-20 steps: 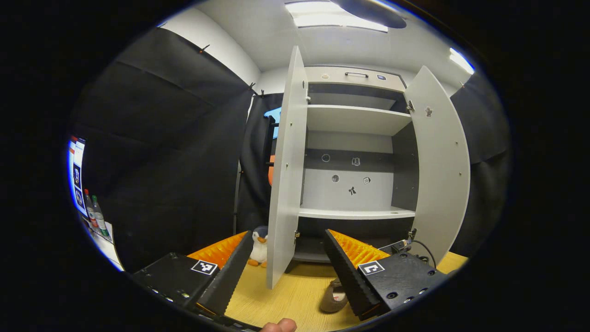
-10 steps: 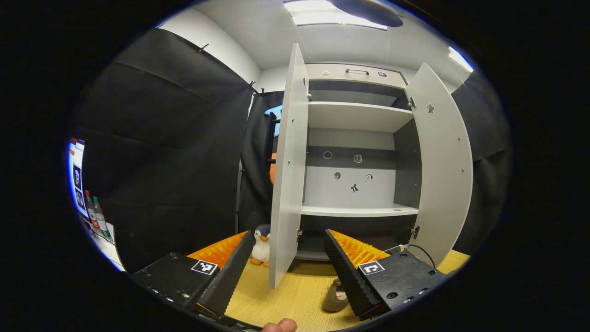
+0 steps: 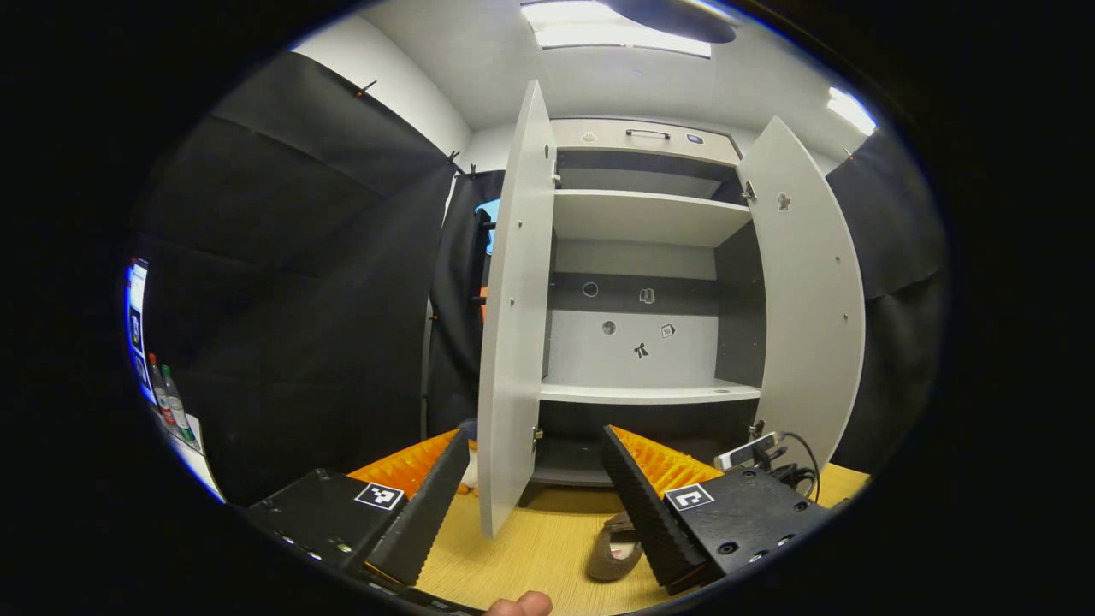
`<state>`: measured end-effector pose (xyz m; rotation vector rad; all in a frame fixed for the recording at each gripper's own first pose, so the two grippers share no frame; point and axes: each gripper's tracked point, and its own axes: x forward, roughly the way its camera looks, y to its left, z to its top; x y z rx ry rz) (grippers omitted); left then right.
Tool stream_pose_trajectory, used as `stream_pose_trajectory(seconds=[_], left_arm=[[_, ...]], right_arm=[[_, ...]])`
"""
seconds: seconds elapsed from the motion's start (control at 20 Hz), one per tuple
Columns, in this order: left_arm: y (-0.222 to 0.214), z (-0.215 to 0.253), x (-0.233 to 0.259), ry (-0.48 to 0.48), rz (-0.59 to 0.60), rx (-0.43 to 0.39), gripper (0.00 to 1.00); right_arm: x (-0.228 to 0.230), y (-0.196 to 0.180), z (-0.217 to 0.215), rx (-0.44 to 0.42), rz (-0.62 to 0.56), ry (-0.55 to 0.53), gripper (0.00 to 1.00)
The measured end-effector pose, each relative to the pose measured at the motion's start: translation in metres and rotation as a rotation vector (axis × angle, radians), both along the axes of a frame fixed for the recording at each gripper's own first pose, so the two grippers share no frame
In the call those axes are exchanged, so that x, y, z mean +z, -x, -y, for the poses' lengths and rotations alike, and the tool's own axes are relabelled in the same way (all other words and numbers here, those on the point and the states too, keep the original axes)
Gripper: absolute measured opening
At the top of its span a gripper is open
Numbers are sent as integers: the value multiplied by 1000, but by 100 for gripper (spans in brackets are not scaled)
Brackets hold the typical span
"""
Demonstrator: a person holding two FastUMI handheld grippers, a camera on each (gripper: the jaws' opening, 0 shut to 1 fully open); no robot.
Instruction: Grab one shoe with the right hand and put it into the shoe cabinet, grab the other shoe with the left hand and put it into the shoe cabinet; then close the right door with the right hand and the left door with the left hand.
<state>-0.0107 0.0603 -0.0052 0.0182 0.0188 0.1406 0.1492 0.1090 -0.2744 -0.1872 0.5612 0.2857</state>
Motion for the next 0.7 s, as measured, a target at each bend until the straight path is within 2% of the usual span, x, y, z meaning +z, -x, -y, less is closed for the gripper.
stream_pose_trajectory(seconds=[0.15, 0.3, 0.5, 0.7], left_arm=[[-2, 9, -1, 1, -1, -21, 95], [-4, 16, 0, 4, 3, -34, 95], [-4, 22, 0, 15, 11, -44, 95], [0, 23, -2, 14, 3, -41, 95]], right_arm=[[65, 2, 0, 22, 112, -49, 5], [149, -12, -2, 19, 214, -127, 5], [234, -71, -2, -9, 268, -146, 5], [272, -142, -1, -69, 253, -110, 5]])
